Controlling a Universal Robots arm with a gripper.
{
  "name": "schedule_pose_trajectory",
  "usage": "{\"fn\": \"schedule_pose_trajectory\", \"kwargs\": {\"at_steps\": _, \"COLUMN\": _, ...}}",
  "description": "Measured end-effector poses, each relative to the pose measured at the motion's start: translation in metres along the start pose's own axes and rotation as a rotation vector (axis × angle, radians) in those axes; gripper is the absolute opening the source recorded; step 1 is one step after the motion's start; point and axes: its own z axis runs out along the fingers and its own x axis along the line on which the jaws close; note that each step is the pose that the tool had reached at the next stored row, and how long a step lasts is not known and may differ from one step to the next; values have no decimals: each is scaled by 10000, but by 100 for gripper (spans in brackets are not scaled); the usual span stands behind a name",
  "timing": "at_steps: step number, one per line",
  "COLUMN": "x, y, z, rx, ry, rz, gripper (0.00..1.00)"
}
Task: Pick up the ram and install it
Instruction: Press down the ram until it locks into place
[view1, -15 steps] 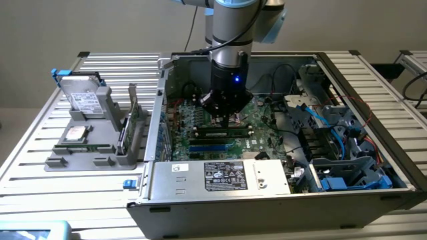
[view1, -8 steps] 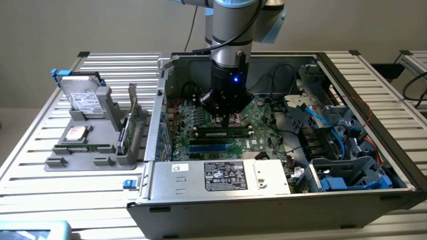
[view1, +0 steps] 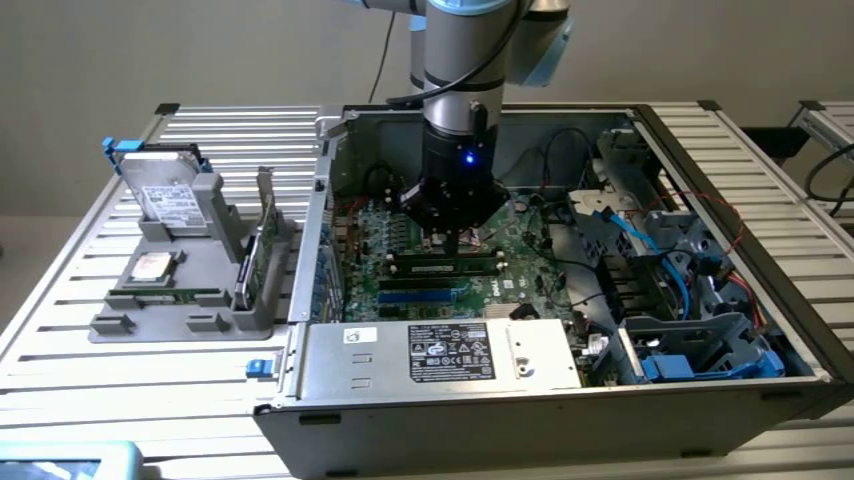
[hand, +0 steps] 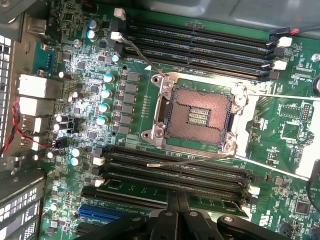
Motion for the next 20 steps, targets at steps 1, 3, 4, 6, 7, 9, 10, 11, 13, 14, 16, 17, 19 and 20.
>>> {"fn": "schedule_pose_trajectory", "kwargs": {"at_steps": 1, "x": 0, "y": 0, "z": 0, "rx": 7, "ry": -12, "rz": 77, "gripper": 11}}
{"fn": "schedule_pose_trajectory", "kwargs": {"at_steps": 3, "x": 0, "y": 0, "z": -1, "rx": 15, "ry": -28, "rz": 232, "gripper": 11}}
{"fn": "schedule_pose_trajectory", "kwargs": {"at_steps": 4, "x": 0, "y": 0, "z": -1, "rx": 17, "ry": -32, "rz": 310, "gripper": 11}}
{"fn": "schedule_pose_trajectory", "kwargs": {"at_steps": 6, "x": 0, "y": 0, "z": -1, "rx": 22, "ry": -32, "rz": 472, "gripper": 11}}
{"fn": "schedule_pose_trajectory", "kwargs": {"at_steps": 7, "x": 0, "y": 0, "z": -1, "rx": 25, "ry": -32, "rz": 548, "gripper": 11}}
{"fn": "schedule_pose_trajectory", "kwargs": {"at_steps": 9, "x": 0, "y": 0, "z": -1, "rx": 43, "ry": -30, "rz": 670, "gripper": 11}}
{"fn": "schedule_pose_trajectory", "kwargs": {"at_steps": 10, "x": -1, "y": 0, "z": -1, "rx": 57, "ry": -29, "rz": 715, "gripper": 11}}
{"fn": "schedule_pose_trajectory", "kwargs": {"at_steps": 11, "x": -1, "y": 0, "z": -1, "rx": 67, "ry": -29, "rz": 753, "gripper": 11}}
{"fn": "schedule_pose_trajectory", "kwargs": {"at_steps": 13, "x": -2, "y": 0, "z": -1, "rx": 89, "ry": -33, "rz": 819, "gripper": 11}}
{"fn": "schedule_pose_trajectory", "kwargs": {"at_steps": 14, "x": -2, "y": 0, "z": -1, "rx": 100, "ry": -36, "rz": 850, "gripper": 11}}
{"fn": "schedule_pose_trajectory", "kwargs": {"at_steps": 16, "x": -4, "y": 0, "z": -1, "rx": 141, "ry": -44, "rz": 906, "gripper": 11}}
{"fn": "schedule_pose_trajectory", "kwargs": {"at_steps": 17, "x": -5, "y": 0, "z": -1, "rx": 162, "ry": -45, "rz": 929, "gripper": 11}}
{"fn": "schedule_pose_trajectory", "kwargs": {"at_steps": 19, "x": -6, "y": -1, "z": -2, "rx": 203, "ry": -43, "rz": 969, "gripper": 11}}
{"fn": "schedule_pose_trajectory", "kwargs": {"at_steps": 20, "x": -6, "y": -2, "z": -3, "rx": 211, "ry": -42, "rz": 981, "gripper": 11}}
